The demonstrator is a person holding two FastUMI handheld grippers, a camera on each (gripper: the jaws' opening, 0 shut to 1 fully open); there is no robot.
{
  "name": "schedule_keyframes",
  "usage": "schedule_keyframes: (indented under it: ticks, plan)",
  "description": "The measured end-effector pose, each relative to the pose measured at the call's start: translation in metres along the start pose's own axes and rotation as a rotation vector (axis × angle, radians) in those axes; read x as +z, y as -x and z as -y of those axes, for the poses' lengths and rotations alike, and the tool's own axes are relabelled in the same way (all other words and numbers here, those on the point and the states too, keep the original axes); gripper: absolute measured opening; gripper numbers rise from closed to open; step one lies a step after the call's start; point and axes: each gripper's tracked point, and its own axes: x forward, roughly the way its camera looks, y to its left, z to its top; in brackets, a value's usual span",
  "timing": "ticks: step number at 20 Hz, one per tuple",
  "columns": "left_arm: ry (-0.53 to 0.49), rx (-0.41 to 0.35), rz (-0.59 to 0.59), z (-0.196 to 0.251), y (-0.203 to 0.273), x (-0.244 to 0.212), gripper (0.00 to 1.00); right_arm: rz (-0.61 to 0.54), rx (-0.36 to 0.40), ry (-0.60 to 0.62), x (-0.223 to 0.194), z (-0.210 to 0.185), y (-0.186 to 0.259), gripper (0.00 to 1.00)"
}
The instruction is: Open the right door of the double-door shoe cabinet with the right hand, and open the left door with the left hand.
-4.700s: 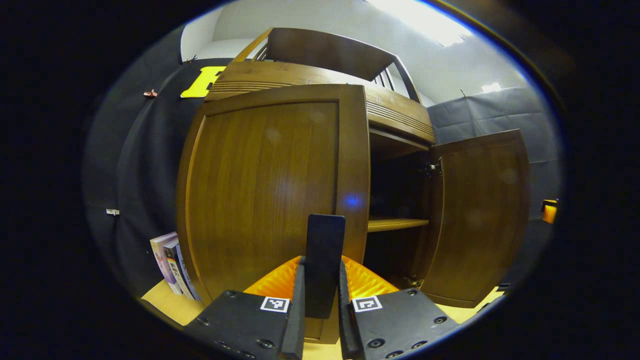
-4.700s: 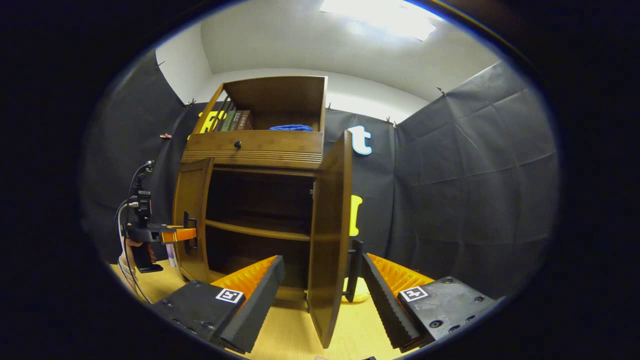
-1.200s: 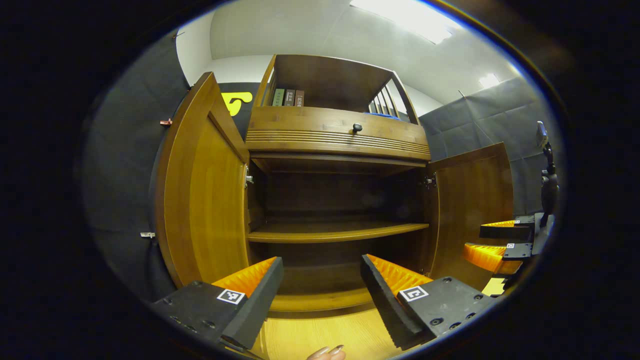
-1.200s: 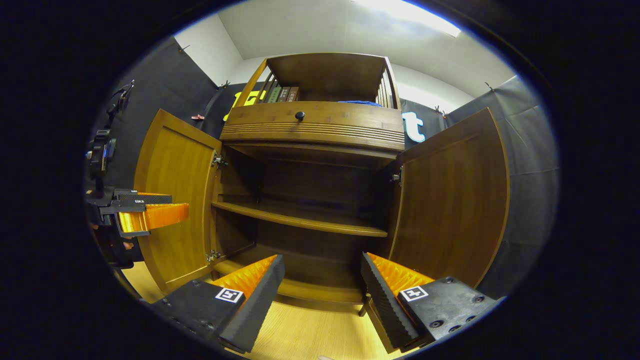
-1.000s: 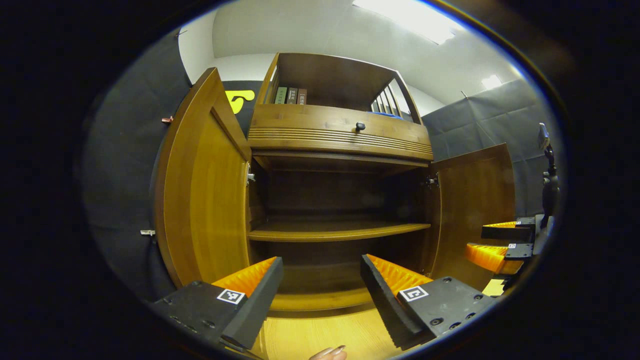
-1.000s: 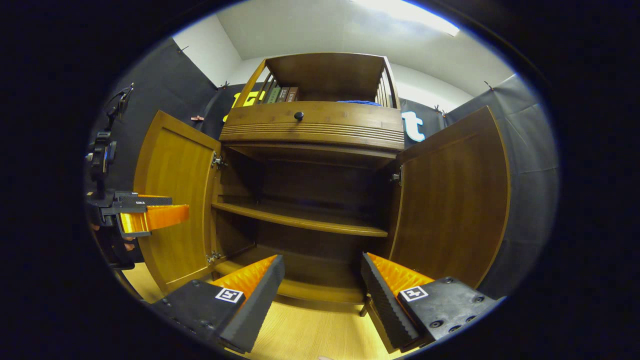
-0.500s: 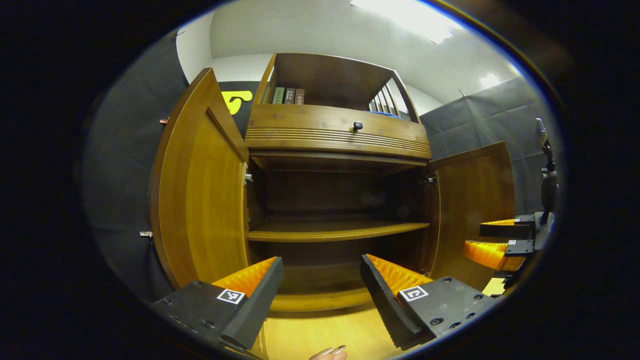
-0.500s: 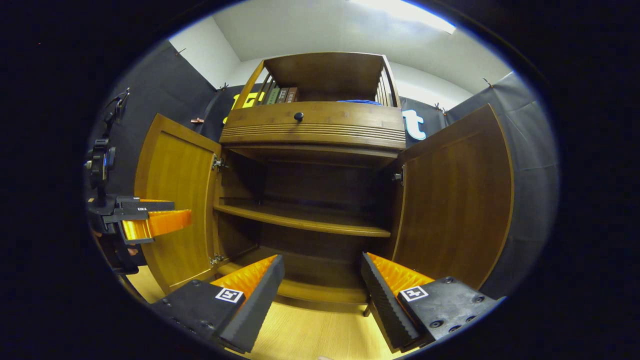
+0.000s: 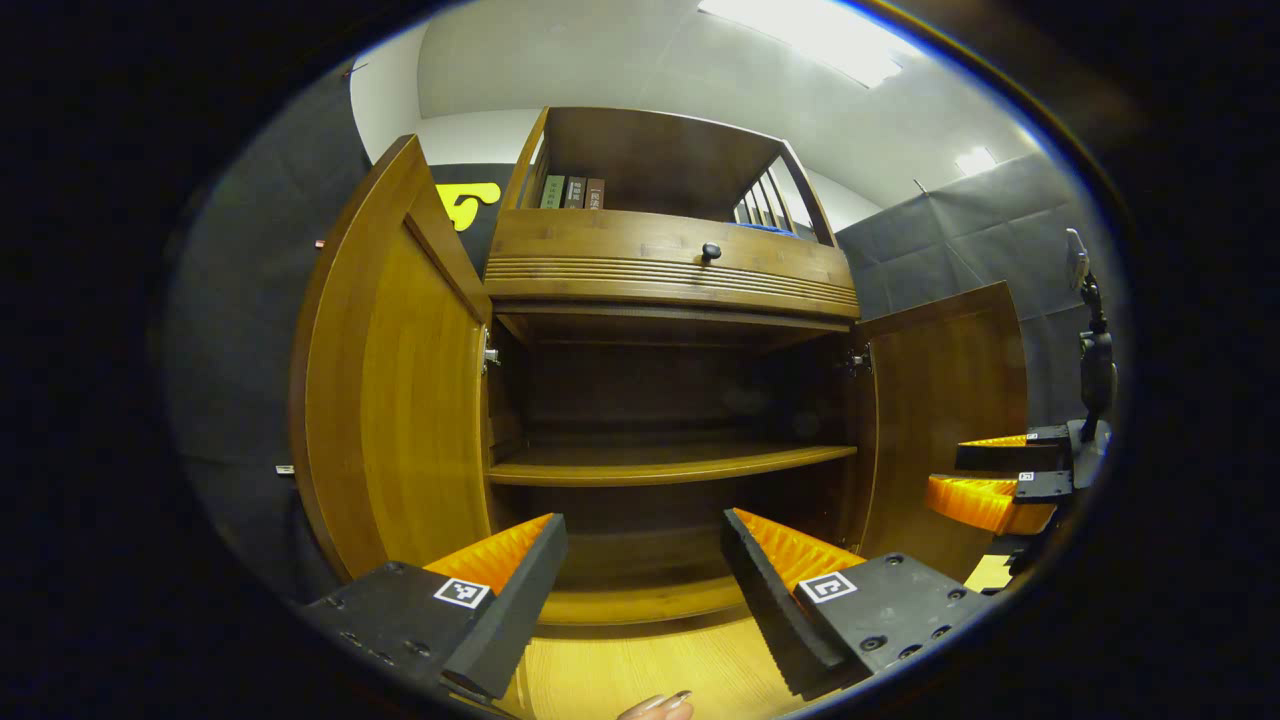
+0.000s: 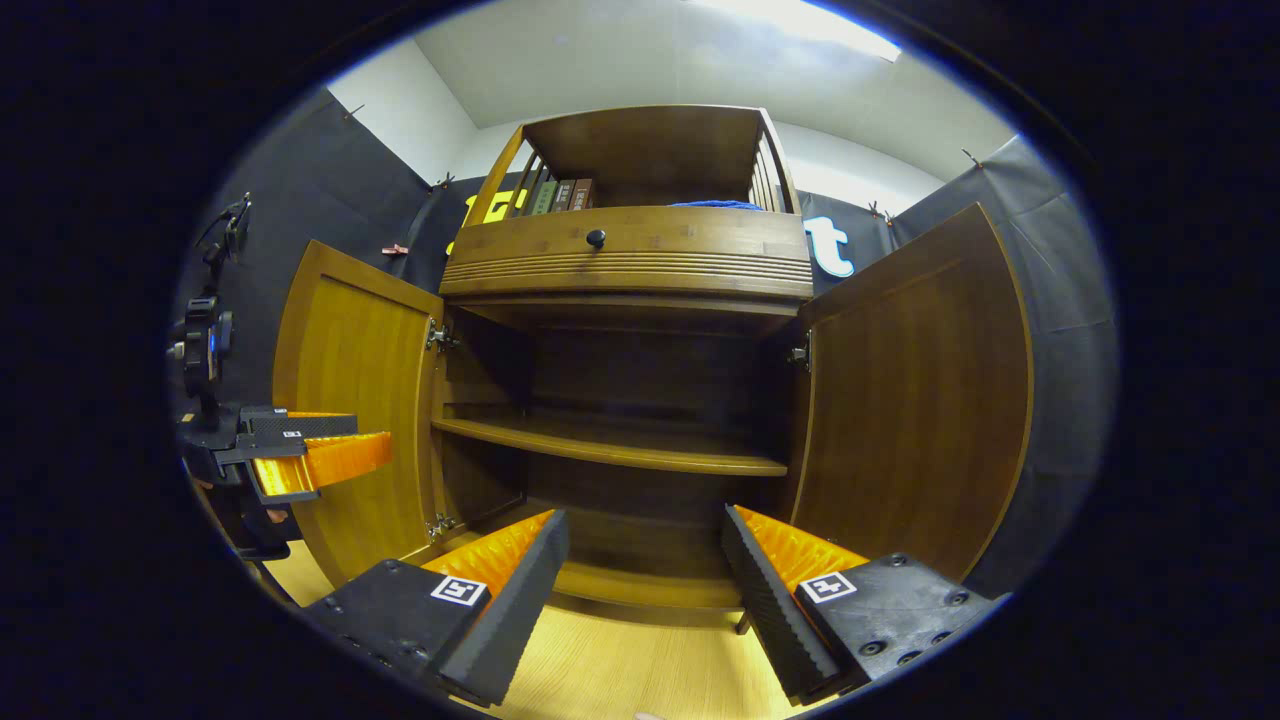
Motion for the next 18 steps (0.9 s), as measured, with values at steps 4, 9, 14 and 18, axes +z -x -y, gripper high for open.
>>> schedule_keyframes:
  ticks: [4,9,14,18]
  plan:
    - [-0.002,0.003,0.002,-0.0018,-0.0004,0.0003,0.96,0.004,0.000,-0.009,0.0016,0.0010,-0.0004,0.99]
    - [0.001,0.005,0.007,-0.0032,-0.0009,0.0003,0.96,0.007,0.000,-0.009,0.0031,0.0014,-0.0004,0.96]
    - [0.005,0.006,0.008,-0.0048,-0.0006,0.0007,0.99,0.003,0.004,-0.005,0.0023,-0.0001,-0.0005,0.99]
    - [0.002,0.004,0.005,-0.0050,-0.0003,0.0007,0.99,0.005,0.002,-0.003,0.0026,-0.0006,-0.0009,0.97]
